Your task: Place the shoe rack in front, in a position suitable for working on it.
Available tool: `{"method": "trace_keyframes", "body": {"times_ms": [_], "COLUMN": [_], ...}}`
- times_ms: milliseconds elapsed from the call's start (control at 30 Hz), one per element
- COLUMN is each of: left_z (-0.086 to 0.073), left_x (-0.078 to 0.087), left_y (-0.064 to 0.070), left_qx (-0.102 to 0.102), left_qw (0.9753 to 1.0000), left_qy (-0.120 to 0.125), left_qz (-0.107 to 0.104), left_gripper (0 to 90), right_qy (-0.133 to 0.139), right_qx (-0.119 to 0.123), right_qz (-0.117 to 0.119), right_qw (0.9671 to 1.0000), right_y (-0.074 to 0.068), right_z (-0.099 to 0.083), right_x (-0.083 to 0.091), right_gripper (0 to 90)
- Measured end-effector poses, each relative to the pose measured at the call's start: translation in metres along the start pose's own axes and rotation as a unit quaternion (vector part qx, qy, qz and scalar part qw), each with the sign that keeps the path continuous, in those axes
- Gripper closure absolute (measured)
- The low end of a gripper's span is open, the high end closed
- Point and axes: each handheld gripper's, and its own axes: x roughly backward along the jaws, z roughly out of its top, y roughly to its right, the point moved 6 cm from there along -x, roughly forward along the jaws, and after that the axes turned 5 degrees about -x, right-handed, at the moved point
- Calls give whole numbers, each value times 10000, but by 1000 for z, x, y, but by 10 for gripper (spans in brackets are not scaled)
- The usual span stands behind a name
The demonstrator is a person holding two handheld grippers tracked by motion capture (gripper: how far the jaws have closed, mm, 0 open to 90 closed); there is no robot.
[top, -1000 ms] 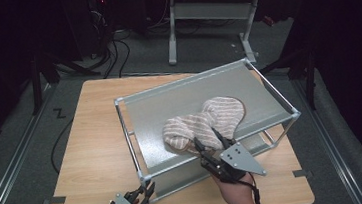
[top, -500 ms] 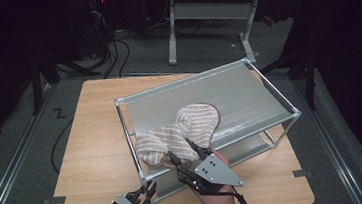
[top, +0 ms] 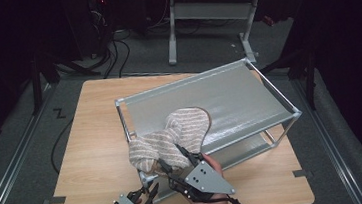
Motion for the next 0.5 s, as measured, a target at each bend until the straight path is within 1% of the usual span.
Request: {"method": "trace_keyframes", "body": {"times_ms": [67, 133, 267, 367, 467, 500], "left_z": [0, 0, -1, -1, 0, 0], "left_x": [-1, -1, -2, -2, -1, -1], "left_y": [1, 1, -1, -2, -2, -2], "left_qx": [59, 36, 65, 35, 30, 22], "left_qw": [10000, 10000, 10000, 10000, 10000, 10000], "left_qy": [7, 14, -5, -13, -12, -17], "left_qz": [-6, 5, 29, 9, 9, 10], "left_gripper": [687, 656, 649, 699, 775, 785], "right_qy": [8, 12, 19, 8, 4, 5], "right_qx": [6, 22, 34, 24, 27, 27], "right_qz": [-17, -30, -35, -44, -90, -120], "right_qw": [10000, 10000, 10000, 10000, 10000, 9999], "right_y": [0, 1, 1, 3, 7, 9], "right_z": [0, 0, -1, -1, -1, -1], "right_x": [0, 0, 1, 1, 2, 2], "right_gripper": [452, 452, 451, 451, 450, 450]}}
